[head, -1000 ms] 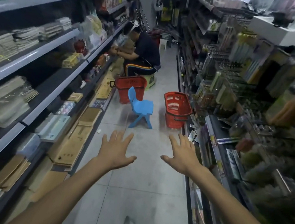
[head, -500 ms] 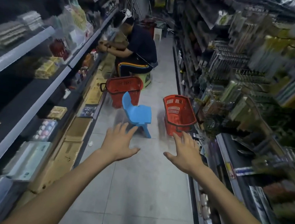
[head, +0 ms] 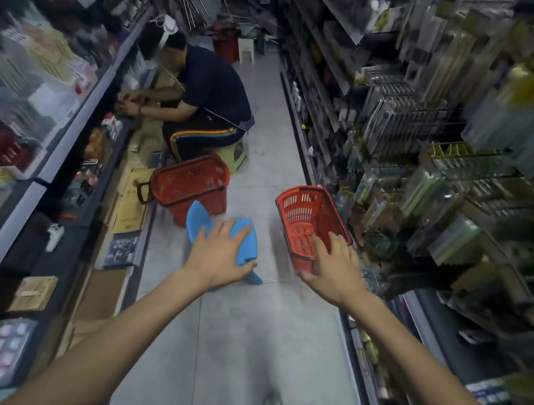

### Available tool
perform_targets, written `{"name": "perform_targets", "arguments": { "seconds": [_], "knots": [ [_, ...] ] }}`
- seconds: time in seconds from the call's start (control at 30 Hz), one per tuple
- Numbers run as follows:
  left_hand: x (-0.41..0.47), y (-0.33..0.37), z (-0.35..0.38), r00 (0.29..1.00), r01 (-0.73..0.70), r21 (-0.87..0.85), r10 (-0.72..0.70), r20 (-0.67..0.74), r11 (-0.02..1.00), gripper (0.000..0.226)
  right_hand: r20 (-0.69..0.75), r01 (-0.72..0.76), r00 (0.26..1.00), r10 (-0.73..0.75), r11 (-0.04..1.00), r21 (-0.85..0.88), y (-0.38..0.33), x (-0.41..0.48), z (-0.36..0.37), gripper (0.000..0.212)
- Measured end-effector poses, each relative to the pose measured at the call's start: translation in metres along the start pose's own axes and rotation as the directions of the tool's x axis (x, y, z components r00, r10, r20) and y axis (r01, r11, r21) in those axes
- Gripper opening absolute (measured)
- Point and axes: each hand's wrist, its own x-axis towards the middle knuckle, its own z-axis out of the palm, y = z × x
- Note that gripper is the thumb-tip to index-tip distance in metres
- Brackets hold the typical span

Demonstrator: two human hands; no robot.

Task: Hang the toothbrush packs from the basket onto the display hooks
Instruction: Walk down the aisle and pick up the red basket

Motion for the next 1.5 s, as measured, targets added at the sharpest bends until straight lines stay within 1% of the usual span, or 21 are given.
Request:
{"name": "perform_targets", "arguments": {
  "seconds": [0.27, 0.43, 0.57, 0.63, 0.7, 0.8, 0.9, 1.13, 1.3, 1.4, 1.5],
  "knots": [
    [0.143, -0.034, -0.016, 0.989, -0.120, 0.041, 0.115, 0.097, 0.992, 0.091, 0.008, -0.042, 0.999, 0.042, 0.999, 0.012, -0.008, 0.124, -0.014, 0.092],
    [0.236, -0.064, -0.015, 0.964, -0.251, 0.066, 0.243, 0.110, 0.966, 0.093, 0.015, -0.165, 0.986, 0.165, 0.986, 0.006, -0.008, 0.191, -0.009, 0.095],
    [0.303, -0.078, -0.022, 0.916, -0.396, 0.083, 0.387, 0.108, 0.914, 0.094, 0.026, -0.276, 0.961, 0.275, 0.961, 0.019, -0.008, 0.233, -0.018, 0.095],
    [0.335, -0.078, -0.026, 0.887, -0.457, 0.067, 0.449, 0.106, 0.887, 0.099, 0.024, -0.314, 0.949, 0.314, 0.949, 0.033, -0.004, 0.251, -0.023, 0.095],
    [0.363, -0.072, -0.029, 0.863, -0.500, 0.056, 0.491, 0.116, 0.864, 0.102, 0.022, -0.341, 0.940, 0.341, 0.939, 0.050, 0.000, 0.265, -0.025, 0.095],
    [0.415, -0.057, -0.031, 0.811, -0.580, 0.082, 0.566, 0.147, 0.810, 0.094, 0.024, -0.386, 0.922, 0.386, 0.919, 0.084, 0.015, 0.294, -0.028, 0.094],
    [0.468, -0.039, -0.029, 0.767, -0.639, 0.103, 0.621, 0.164, 0.762, 0.095, 0.020, -0.416, 0.909, 0.416, 0.902, 0.115, 0.039, 0.326, -0.027, 0.096],
    [0.558, -0.007, -0.048, 0.724, -0.689, 0.177, 0.658, 0.205, 0.703, 0.092, 0.053, -0.447, 0.894, 0.446, 0.874, 0.190, 0.090, 0.389, -0.042, 0.095],
    [0.612, 0.013, -0.079, 0.689, -0.725, 0.236, 0.687, 0.230, 0.647, 0.093, 0.016, -0.470, 0.876, 0.482, 0.845, 0.254, 0.110, 0.419, -0.061, 0.095],
    [0.645, 0.028, -0.089, 0.652, -0.757, 0.265, 0.715, 0.250, 0.598, 0.092, 0.000, -0.492, 0.858, 0.514, 0.821, 0.290, 0.118, 0.434, -0.064, 0.094],
    [0.675, 0.042, -0.089, 0.592, -0.804, 0.283, 0.749, 0.298, 0.523, 0.093, 0.010, -0.526, 0.834, 0.551, 0.790, 0.315, 0.122, 0.448, -0.058, 0.095]
  ]
}}
